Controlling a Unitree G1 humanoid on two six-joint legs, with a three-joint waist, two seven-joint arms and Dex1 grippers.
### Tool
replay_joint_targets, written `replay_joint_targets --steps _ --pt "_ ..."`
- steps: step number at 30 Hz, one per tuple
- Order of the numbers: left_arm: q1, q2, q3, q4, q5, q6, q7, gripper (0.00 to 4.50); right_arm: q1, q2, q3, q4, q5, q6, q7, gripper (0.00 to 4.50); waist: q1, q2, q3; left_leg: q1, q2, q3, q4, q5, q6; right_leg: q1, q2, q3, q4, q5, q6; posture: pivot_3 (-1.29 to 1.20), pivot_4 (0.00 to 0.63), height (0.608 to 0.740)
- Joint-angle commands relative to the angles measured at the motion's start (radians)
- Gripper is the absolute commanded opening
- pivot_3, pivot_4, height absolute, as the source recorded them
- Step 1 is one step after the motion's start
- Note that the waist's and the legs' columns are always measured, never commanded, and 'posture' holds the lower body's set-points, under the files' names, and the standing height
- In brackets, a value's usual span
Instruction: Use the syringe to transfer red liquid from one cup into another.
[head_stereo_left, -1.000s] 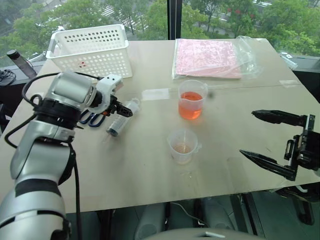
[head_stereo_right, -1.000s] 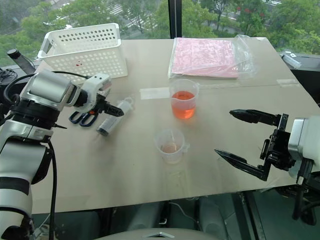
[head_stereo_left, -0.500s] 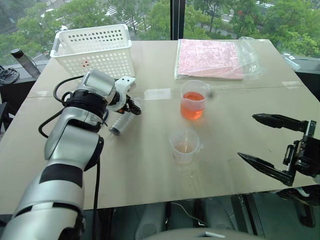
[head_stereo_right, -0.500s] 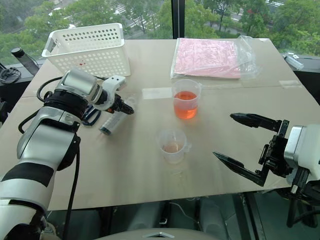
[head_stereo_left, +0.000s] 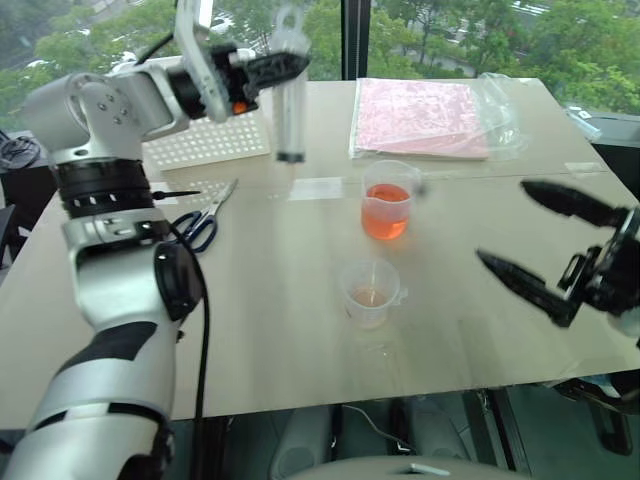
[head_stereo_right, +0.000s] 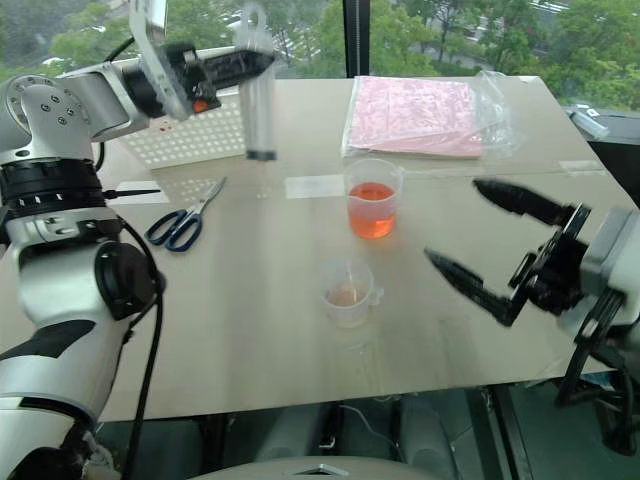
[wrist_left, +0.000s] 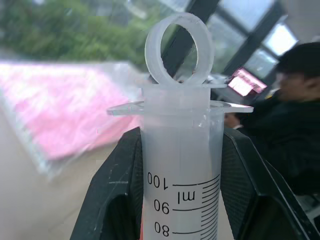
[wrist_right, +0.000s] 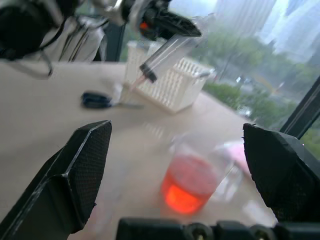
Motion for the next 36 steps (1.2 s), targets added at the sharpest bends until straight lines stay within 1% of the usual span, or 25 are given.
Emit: replay_joint_targets --steps 1,2,4,5,6,9,12,14,16,18,19,20,24,26,28,31,36 --pt "-0.017 -0.115 0.080 -0.041 -0.093 -0.100 0.072 1.45 -0.096 -0.049 0.042 0.014 0.010 0.093 -0.161 4.50 0.003 0.000 0.000 0.000 0.000 0.000 0.000 0.000 0.000 0.000 0.000 0.000 0.000 0.000 0.000 0.00 0.150 0.740" --pt "-0.019 -0.136 0.080 -0.041 -0.096 -0.109 0.090 1.45 -0.115 -0.053 0.050 0.021 0.012 0.116 -0.198 4.50 0.005 -0.001 0.000 -0.001 0.000 -0.001 0.000 0.000 0.000 0.000 0.000 -0.001 0.000 0.000 0.000 0.00 0.150 0.740" --pt "0.021 -0.214 0.060 -0.078 -0.056 -0.305 0.116 1.45 -0.166 -0.037 0.070 0.052 0.033 0.144 -0.271 4.50 0.003 -0.001 0.000 -0.001 -0.001 0.000 0.000 0.000 0.000 0.000 0.000 -0.001 -0.001 0.000 0.000 0.00 0.150 0.740" --pt "0.050 -0.240 0.019 -0.096 -0.018 -0.413 0.100 1.45 -0.184 -0.029 0.078 0.060 0.021 0.154 -0.304 4.50 0.000 -0.001 0.000 -0.001 -0.001 0.000 0.000 0.000 0.000 0.000 0.000 0.000 -0.001 0.000 0.000 0.00 0.150 0.740" --pt "0.070 -0.255 -0.012 -0.107 0.007 -0.485 0.085 1.45 -0.194 -0.025 0.083 0.064 0.010 0.161 -0.325 4.50 -0.002 -0.001 0.000 -0.001 -0.001 0.000 0.000 0.000 0.000 0.000 0.000 0.000 -0.001 0.000 0.000 0.00 0.150 0.740" --pt "0.121 -0.339 -0.106 -0.082 0.044 -0.639 0.034 1.45 -0.236 -0.019 0.130 0.050 -0.040 0.190 -0.387 4.50 -0.004 0.000 0.000 -0.001 -0.001 0.002 -0.003 0.000 0.000 -0.002 0.000 0.001 -0.002 0.000 0.000 0.00 0.150 0.740" --pt "0.170 -0.363 -0.197 -0.036 0.114 -0.807 -0.042 1.45 -0.295 -0.011 0.168 0.051 -0.055 0.221 -0.439 4.50 -0.005 0.000 0.000 -0.002 -0.001 0.003 -0.003 0.000 0.000 -0.002 0.000 0.002 -0.002 0.000 0.000 0.00 0.150 0.740" --pt "0.182 -0.400 -0.198 0.011 0.099 -0.834 -0.034 1.45 -0.332 0.007 0.194 0.069 -0.099 0.224 -0.468 4.50 -0.007 0.000 0.000 -0.001 -0.001 0.004 -0.003 0.000 0.000 -0.002 0.001 0.003 -0.002 0.000 0.000 0.00 0.150 0.740" --pt "0.198 -0.420 -0.226 0.041 0.113 -0.892 -0.060 1.45 -0.359 0.026 0.218 0.096 -0.137 0.233 -0.492 4.50 -0.007 0.000 0.000 -0.001 -0.001 0.004 -0.003 0.000 0.000 -0.002 0.002 0.003 -0.002 0.000 0.000 0.00 0.150 0.740" --pt "0.224 -0.428 -0.278 0.080 0.179 -0.996 -0.074 1.45 -0.404 0.038 0.245 0.121 -0.174 0.262 -0.521 4.50 -0.006 0.000 0.000 -0.001 -0.001 0.004 -0.003 0.000 0.000 -0.002 0.002 0.003 -0.001 0.000 0.000 0.00 0.150 0.740" --pt "0.233 -0.428 -0.294 0.099 0.205 -1.052 -0.078 1.45 -0.428 0.044 0.246 0.135 -0.160 0.292 -0.541 4.50 -0.007 0.000 0.000 -0.001 -0.001 0.004 -0.003 0.000 0.000 -0.002 0.002 0.003 -0.001 0.000 0.000 0.00 0.150 0.740" --pt "0.242 -0.430 -0.302 0.107 0.214 -1.082 -0.084 1.45 -0.451 0.046 0.242 0.145 -0.143 0.317 -0.549 4.50 -0.006 0.000 0.000 -0.001 -0.001 0.004 -0.003 0.000 0.000 -0.002 0.002 0.003 -0.001 0.000 0.000 0.00 0.150 0.740" --pt "0.271 -0.429 -0.326 0.148 0.244 -1.171 -0.084 1.45 -0.517 0.030 0.215 0.156 0.000 0.399 -0.499 4.50 -0.006 0.000 0.000 -0.002 0.000 0.004 -0.003 0.000 0.001 -0.003 0.002 0.003 -0.001 0.000 0.000 0.00 0.150 0.740" --pt "0.288 -0.434 -0.333 0.160 0.253 -1.191 -0.076 1.45 -0.553 0.027 0.224 0.165 0.006 0.422 -0.505 4.50 -0.007 0.000 0.000 -0.002 0.000 0.003 -0.003 0.000 0.001 -0.003 0.002 0.002 -0.002 0.000 0.000 0.00 0.150 0.740" --pt "0.310 -0.437 -0.339 0.164 0.262 -1.198 -0.063 1.45 -0.610 0.026 0.261 0.178 -0.035 0.436 -0.519 4.50 -0.006 0.000 0.000 -0.002 0.000 0.004 -0.003 0.000 0.001 -0.003 0.002 0.003 -0.002 0.000 0.000 0.00 0.150 0.740" --pt "0.337 -0.441 -0.345 0.155 0.266 -1.199 -0.048 1.45 -0.673 0.061 0.292 0.195 -0.029 0.466 -0.553 4.50 -0.008 0.000 0.000 -0.002 0.000 0.004 -0.003 -0.001 0.002 -0.003 0.002 0.003 -0.002 0.000 0.000 0.00 0.150 0.740" --pt "0.369 -0.439 -0.354 0.144 0.270 -1.178 -0.027 1.45 -0.774 0.121 0.375 0.235 -0.013 0.597 -0.615 4.50 -0.007 0.000 0.000 -0.002 0.000 0.003 -0.003 0.000 0.001 -0.003 0.002 0.003 -0.001 0.000 0.000 0.00 0.150 0.740"
